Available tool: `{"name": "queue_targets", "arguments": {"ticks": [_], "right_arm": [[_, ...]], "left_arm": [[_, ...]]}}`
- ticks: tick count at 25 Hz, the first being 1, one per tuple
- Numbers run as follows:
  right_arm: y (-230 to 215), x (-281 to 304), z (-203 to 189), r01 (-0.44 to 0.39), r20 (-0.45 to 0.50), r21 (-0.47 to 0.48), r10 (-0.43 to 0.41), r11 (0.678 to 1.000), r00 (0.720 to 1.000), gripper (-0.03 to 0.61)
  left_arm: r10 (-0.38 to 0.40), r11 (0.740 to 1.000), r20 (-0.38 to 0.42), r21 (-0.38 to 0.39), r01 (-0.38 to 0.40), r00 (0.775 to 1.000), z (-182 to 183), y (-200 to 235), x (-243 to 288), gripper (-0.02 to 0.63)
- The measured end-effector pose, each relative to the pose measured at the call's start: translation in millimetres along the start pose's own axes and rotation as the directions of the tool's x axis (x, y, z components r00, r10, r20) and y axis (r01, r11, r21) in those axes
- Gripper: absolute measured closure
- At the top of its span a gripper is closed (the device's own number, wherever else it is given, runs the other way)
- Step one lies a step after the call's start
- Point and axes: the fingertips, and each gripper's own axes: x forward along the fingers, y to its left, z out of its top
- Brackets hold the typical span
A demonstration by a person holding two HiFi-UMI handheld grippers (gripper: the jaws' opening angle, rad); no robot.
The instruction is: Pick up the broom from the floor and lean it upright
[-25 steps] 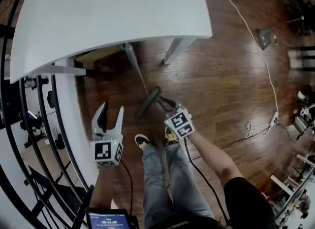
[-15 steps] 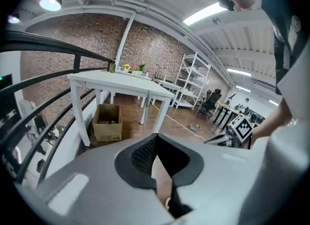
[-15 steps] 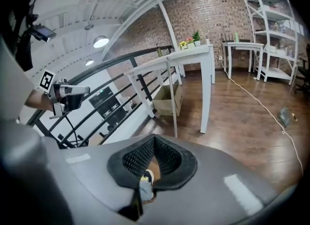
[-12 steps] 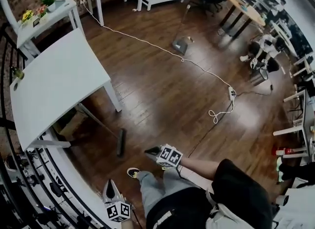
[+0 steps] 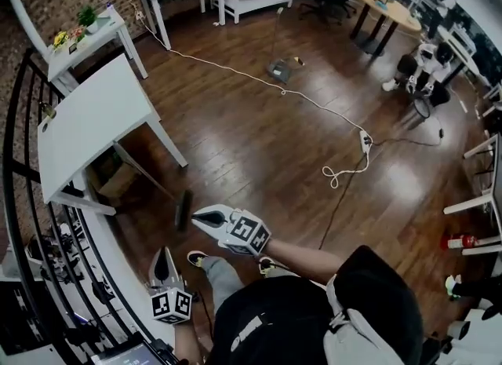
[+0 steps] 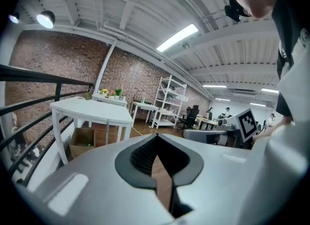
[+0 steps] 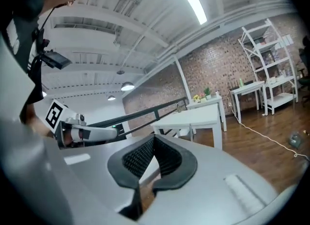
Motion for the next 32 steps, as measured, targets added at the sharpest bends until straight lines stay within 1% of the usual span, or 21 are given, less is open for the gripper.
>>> {"name": "queue_targets", "arguments": {"ticks": [2, 3, 5, 8, 11, 17, 21, 25, 28, 32], "right_arm": [[13, -30, 1, 0.008, 0.02, -0.004, -0.007, 1.0, 1.0, 0.574], [19, -42, -1, 0.007, 0.017, -0.007, -0.007, 1.0, 1.0, 0.574], [32, -61, -8, 0.009, 0.001, -0.015, -0.009, 1.0, 1.0, 0.574], [49, -79, -8, 0.016, -0.006, -0.022, -0.016, 1.0, 1.0, 0.574], [66, -90, 3, 0.018, 0.018, -0.003, -0.018, 1.0, 1.0, 0.574], [94, -92, 13, 0.025, 0.025, -0.061, -0.024, 0.998, 0.999, 0.574], [95, -93, 18, 0.04, 0.036, -0.066, -0.038, 0.997, 0.999, 0.575], [92, -97, 15, 0.038, 0.046, -0.064, -0.035, 0.997, 0.998, 0.575], [91, -101, 15, 0.038, 0.052, -0.064, -0.035, 0.997, 0.998, 0.575], [89, -102, 21, 0.031, 0.06, -0.064, -0.027, 0.997, 0.998, 0.575]], "left_arm": [[-0.025, 0.998, 0.022, 0.053, 0.024, 0.999, 5, -44, -12, 0.597], [-0.034, 0.997, 0.03, 0.066, 0.032, 0.999, 6, -61, -17, 0.597], [-0.025, 0.998, 0.034, 0.066, 0.022, 0.999, 7, -84, -26, 0.597], [-0.006, 0.998, 0.035, 0.057, 0.004, 0.999, 13, -100, -39, 0.597], [-0.028, 0.999, 0.044, 0.045, 0.026, 0.999, 28, -109, -49, 0.597], [-0.033, 0.996, 0.076, 0.09, 0.026, 0.997, 46, -109, -66, 0.597], [-0.024, 0.994, 0.079, 0.107, 0.016, 0.997, 44, -112, -68, 0.597], [-0.016, 0.996, 0.086, 0.09, 0.008, 0.996, 37, -116, -68, 0.597], [-0.025, 0.996, 0.09, 0.084, 0.017, 0.996, 35, -121, -68, 0.597], [-0.032, 0.994, 0.089, 0.104, 0.023, 0.995, 38, -131, -66, 0.597]]}}
